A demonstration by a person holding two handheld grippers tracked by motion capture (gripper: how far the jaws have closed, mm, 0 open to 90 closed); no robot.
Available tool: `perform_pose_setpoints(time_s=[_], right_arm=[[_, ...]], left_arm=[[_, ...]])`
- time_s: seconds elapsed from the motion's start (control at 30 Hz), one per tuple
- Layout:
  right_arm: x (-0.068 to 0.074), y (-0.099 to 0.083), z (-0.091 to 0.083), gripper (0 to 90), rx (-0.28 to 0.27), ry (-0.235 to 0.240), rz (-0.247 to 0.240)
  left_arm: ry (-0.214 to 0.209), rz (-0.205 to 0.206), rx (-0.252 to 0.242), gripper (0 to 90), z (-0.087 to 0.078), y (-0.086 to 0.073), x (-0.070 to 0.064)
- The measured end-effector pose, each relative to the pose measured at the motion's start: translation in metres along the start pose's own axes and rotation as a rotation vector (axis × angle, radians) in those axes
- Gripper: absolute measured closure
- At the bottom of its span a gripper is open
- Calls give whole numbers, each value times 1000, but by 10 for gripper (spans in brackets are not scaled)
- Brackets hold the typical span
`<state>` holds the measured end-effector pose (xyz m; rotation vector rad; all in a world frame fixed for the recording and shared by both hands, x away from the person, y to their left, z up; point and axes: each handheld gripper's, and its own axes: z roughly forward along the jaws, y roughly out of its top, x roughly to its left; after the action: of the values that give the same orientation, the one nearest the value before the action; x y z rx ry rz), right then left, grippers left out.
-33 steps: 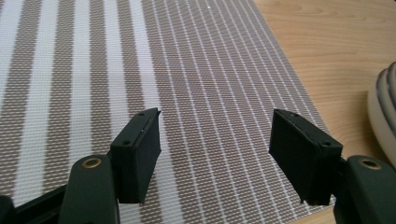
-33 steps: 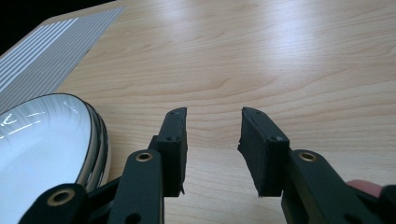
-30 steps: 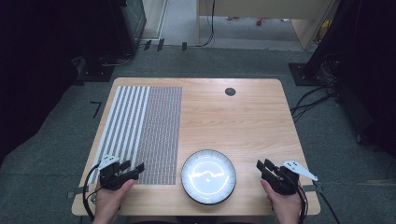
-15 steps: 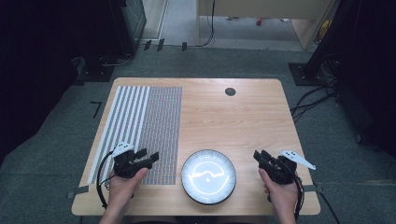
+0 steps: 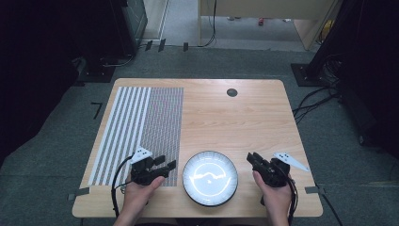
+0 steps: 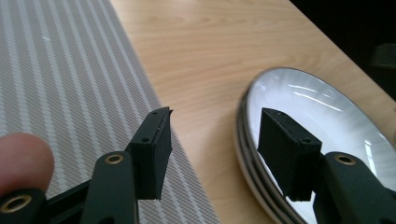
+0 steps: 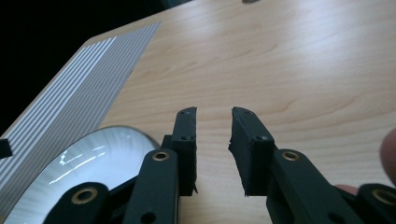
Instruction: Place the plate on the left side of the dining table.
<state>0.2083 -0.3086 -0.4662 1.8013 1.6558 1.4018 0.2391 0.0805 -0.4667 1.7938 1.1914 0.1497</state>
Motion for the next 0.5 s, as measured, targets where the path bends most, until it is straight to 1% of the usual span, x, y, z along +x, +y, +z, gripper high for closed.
perform_pose_setpoints(time_s=[0.03,0.13,0.27,0.37,0.5], right_arm=[[1,-2,0,718,10,10,2],[8,-6,1,714,41,24,-17],[14,-9,-1,714,68,61,-27],[17,-11,-1,714,84,65,-24],[16,-14,1,720,108,62,-3]], left_arm=[[-8,3,4,449,1,-2,-3],[-30,16,15,455,4,-6,-10],[-40,22,19,468,5,-9,-14],[-41,24,27,476,6,-11,-14],[-45,27,41,486,8,-13,-16]])
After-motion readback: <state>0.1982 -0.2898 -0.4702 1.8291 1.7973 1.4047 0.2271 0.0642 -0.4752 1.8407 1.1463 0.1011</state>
